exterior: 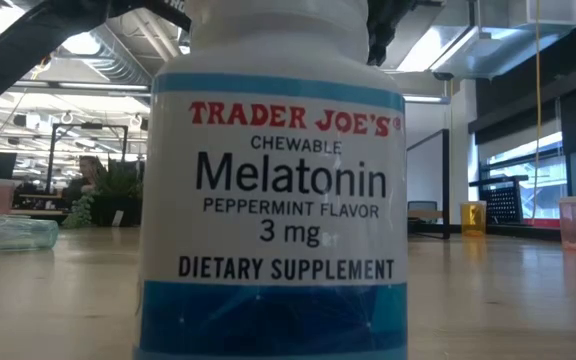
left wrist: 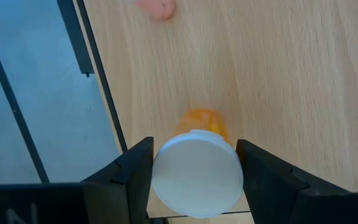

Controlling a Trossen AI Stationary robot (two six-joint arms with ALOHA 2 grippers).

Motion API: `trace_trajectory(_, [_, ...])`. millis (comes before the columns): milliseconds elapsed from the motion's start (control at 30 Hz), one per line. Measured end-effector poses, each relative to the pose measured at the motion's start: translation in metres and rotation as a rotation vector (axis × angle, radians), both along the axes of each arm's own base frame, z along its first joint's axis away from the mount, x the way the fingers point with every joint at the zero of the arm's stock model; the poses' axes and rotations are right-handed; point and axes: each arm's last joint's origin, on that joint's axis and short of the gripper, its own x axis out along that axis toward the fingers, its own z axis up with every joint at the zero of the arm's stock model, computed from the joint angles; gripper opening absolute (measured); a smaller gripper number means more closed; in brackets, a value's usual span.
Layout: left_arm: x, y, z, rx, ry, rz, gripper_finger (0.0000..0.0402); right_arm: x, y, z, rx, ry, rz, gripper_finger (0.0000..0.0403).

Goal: Pick and place medicine bottles onto shelf by color
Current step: Put the bottom right orange pill bottle on the shelf

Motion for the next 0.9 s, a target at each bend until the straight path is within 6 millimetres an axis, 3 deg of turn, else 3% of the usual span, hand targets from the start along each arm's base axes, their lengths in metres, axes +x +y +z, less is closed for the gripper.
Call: trace_trajectory(900, [0.0014,0.0085,-0.0055,0.007,-0.028,0.014,0.0195,-0.0001,0.0000,0.0001,0.000,-0.001,0.000,0.0188])
